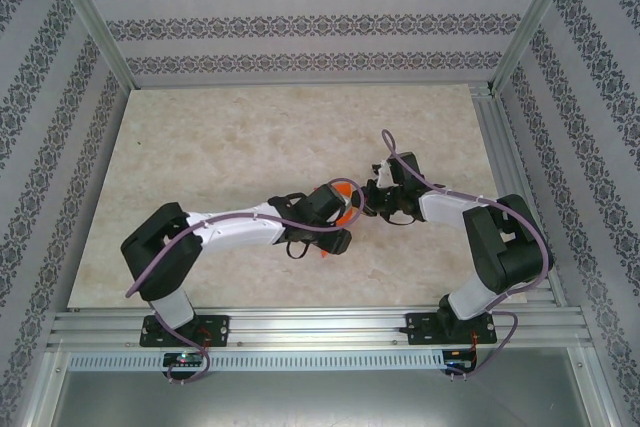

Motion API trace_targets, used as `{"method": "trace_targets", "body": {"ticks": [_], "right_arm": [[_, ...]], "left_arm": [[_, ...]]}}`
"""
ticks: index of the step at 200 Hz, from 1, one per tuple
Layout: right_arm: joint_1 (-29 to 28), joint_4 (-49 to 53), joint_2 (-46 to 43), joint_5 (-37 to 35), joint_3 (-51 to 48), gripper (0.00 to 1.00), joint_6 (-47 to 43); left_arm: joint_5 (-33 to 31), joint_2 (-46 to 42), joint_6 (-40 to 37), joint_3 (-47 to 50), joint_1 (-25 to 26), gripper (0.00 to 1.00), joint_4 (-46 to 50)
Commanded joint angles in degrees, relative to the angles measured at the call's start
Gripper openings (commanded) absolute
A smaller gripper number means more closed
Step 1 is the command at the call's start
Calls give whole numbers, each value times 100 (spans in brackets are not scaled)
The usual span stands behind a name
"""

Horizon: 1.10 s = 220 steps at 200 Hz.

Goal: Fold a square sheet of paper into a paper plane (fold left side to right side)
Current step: Fold the wing for the fifth time at the center of the table.

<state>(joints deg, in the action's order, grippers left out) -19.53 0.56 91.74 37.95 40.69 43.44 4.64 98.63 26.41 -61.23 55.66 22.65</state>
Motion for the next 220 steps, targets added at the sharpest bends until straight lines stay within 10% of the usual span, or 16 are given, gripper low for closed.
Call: {"method": "trace_targets", "body": {"ticks": [1, 147, 220], "right_arm": [[-65, 151, 10, -102, 185, 3, -34], [-183, 660, 264, -300, 462, 5, -212], [-121, 957, 80, -441, 527, 25, -425]], "left_arm": [[-379, 143, 127, -221, 107, 58, 90], [-1043, 730, 241, -369, 288, 48, 407], [-930, 863, 289, -280, 291, 37, 249]]}}
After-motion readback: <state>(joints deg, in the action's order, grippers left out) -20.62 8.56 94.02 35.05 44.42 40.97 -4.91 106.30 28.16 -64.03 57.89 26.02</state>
